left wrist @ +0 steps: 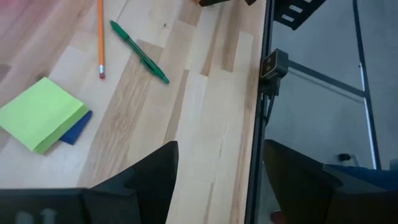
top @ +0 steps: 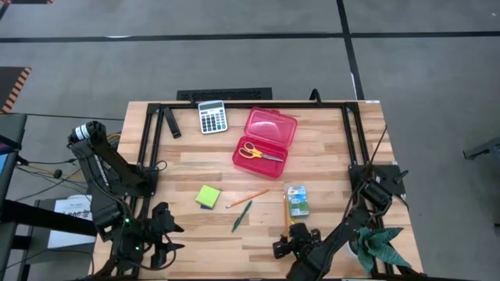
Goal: Pack school essentials
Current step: Put the bottom pencil into the supply box
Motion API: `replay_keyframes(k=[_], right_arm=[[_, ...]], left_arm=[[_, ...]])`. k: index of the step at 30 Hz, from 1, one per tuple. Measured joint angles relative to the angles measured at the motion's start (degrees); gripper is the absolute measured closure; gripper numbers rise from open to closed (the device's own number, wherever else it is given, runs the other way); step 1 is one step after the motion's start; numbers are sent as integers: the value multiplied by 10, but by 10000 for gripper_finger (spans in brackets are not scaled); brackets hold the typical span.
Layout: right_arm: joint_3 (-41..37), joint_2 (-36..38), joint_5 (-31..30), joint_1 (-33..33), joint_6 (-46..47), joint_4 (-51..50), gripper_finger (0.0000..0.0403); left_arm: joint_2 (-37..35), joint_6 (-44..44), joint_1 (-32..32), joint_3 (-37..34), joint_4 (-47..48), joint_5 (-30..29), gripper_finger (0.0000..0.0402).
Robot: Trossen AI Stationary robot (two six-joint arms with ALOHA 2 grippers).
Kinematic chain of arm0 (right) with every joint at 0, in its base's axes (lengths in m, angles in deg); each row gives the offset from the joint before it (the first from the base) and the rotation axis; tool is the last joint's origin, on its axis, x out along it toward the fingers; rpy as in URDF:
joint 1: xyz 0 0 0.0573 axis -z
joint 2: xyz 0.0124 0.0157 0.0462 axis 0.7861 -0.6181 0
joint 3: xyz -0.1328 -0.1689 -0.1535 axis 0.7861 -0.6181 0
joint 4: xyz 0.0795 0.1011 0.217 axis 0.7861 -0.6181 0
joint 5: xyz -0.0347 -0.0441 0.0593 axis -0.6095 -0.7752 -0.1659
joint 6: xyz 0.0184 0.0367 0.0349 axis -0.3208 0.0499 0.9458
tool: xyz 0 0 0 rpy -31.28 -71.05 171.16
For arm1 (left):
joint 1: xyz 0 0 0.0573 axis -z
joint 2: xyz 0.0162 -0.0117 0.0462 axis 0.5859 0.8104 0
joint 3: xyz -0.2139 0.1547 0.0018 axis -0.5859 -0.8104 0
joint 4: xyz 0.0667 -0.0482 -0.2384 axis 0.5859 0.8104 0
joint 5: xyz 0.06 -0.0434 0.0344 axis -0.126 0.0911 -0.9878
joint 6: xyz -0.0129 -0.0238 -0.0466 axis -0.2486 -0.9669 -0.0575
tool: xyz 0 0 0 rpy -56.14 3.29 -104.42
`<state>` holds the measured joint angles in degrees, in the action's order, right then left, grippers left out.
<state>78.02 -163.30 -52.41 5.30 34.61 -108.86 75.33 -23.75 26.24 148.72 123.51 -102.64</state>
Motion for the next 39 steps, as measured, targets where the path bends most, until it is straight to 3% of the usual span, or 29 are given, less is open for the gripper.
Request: replay_keyframes(k=[5, 14, 16, 27, 34, 39], right_arm=[[0, -13, 18, 4, -29, 2, 183], [0, -14, 38, 7, -39, -20, 373], [4, -13, 41, 7, -40, -23, 391], [43, 4, 50, 6, -38, -77, 402], [43, 36, 10, 4, -39, -94, 402], [44, 46, 4, 15, -105, -25, 378]], left_arm=[[0, 3, -1, 0, 8, -1, 173], [0, 3, -4, 0, 9, -9, 173], [0, 3, -4, 0, 9, -9, 173], [0, 4, -4, 0, 13, -35, 173], [0, 6, -4, 0, 14, -43, 173], [0, 4, -4, 0, 14, -55, 173]])
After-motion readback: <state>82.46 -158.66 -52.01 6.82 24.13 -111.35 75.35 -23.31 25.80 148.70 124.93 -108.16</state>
